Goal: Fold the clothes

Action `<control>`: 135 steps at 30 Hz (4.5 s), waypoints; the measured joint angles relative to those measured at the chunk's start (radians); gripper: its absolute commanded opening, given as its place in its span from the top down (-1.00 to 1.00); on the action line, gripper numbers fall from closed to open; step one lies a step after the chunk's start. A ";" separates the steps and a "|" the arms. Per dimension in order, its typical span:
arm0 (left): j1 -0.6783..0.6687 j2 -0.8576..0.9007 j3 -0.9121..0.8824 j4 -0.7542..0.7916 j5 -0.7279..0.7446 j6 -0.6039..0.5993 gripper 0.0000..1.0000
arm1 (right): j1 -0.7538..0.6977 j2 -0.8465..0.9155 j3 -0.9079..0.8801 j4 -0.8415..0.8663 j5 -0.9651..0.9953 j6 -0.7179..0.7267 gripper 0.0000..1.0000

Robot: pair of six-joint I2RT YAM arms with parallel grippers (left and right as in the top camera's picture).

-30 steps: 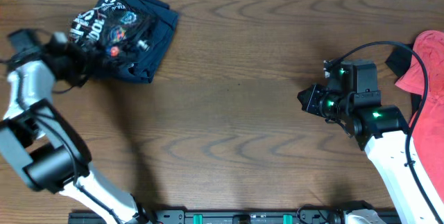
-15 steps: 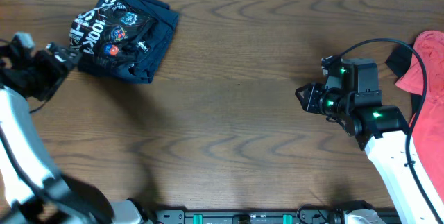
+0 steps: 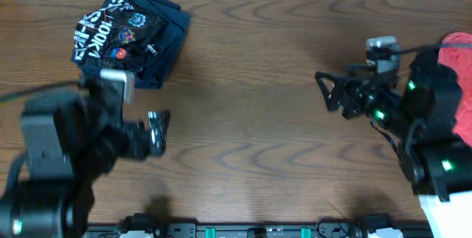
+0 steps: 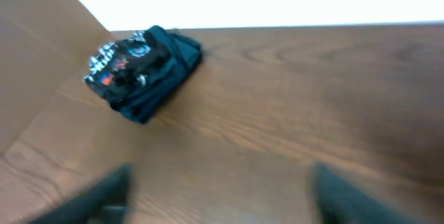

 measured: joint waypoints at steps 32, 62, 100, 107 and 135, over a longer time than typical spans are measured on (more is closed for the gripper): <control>-0.022 -0.011 0.000 0.010 -0.055 0.003 -0.96 | 0.000 -0.150 -0.060 -0.129 0.124 -0.019 -0.98; -0.022 -0.011 0.000 0.009 -0.055 0.003 -0.96 | -0.009 -0.934 -1.028 0.415 0.344 -0.115 -0.99; -0.022 -0.100 -0.166 0.371 -0.077 0.015 -0.96 | -0.009 -0.934 -1.029 0.415 0.344 -0.116 -0.99; -0.022 -0.325 -0.555 0.753 -0.081 0.022 -0.96 | -0.009 -0.934 -1.030 0.415 0.344 -0.116 -0.98; -0.021 -0.903 -1.296 1.065 -0.082 0.023 -0.96 | -0.009 -0.934 -1.031 0.415 0.344 -0.116 -0.98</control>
